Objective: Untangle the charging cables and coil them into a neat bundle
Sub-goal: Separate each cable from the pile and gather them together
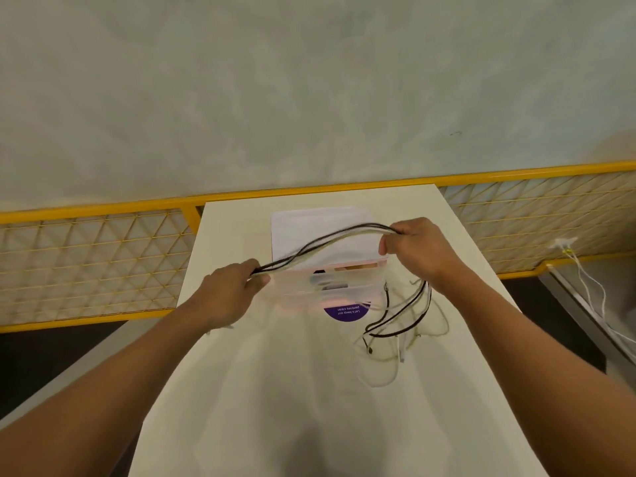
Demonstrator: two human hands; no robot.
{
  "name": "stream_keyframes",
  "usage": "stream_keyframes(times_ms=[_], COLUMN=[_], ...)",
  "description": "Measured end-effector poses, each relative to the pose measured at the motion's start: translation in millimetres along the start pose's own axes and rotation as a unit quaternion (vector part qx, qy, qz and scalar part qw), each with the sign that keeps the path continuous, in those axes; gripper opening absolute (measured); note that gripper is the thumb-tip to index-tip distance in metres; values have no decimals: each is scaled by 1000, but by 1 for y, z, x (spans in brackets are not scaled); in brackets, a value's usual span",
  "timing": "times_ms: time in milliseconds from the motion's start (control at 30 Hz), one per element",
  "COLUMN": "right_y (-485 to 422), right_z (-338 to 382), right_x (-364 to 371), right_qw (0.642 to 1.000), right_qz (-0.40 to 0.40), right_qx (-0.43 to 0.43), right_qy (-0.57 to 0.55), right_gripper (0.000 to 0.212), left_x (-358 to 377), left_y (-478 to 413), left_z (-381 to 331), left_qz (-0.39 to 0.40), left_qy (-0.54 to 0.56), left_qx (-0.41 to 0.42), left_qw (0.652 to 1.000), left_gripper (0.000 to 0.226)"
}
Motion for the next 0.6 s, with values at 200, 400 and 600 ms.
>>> stream_keyframes(times_ms=[200,400,600], right_y=[11,26,29], right_z=[-25,-50,-67], right_x=[33,68,90], right_qw=[983,946,941], right_qz=[148,263,288], right_qx=[32,35,51], right_qy=[99,185,173], right_gripper=[11,13,10], left_x=[59,137,173], left_y=[0,32,52], left_z=[27,43,61], left_qz=[-66,-13,61], left_qy=[-196,-196,-199], left_qx=[17,0,-49], left_qw=[978,981,977], left_gripper=[31,18,50])
Point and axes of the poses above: each hand's wrist, its own y-axis away from the middle knuckle, its own x-axis out of the palm, z = x × y, the point moved 6 cm from there along -y, towards the middle knuckle, and after that the axes turned 4 degrees about -x, right-handed, at the moved point
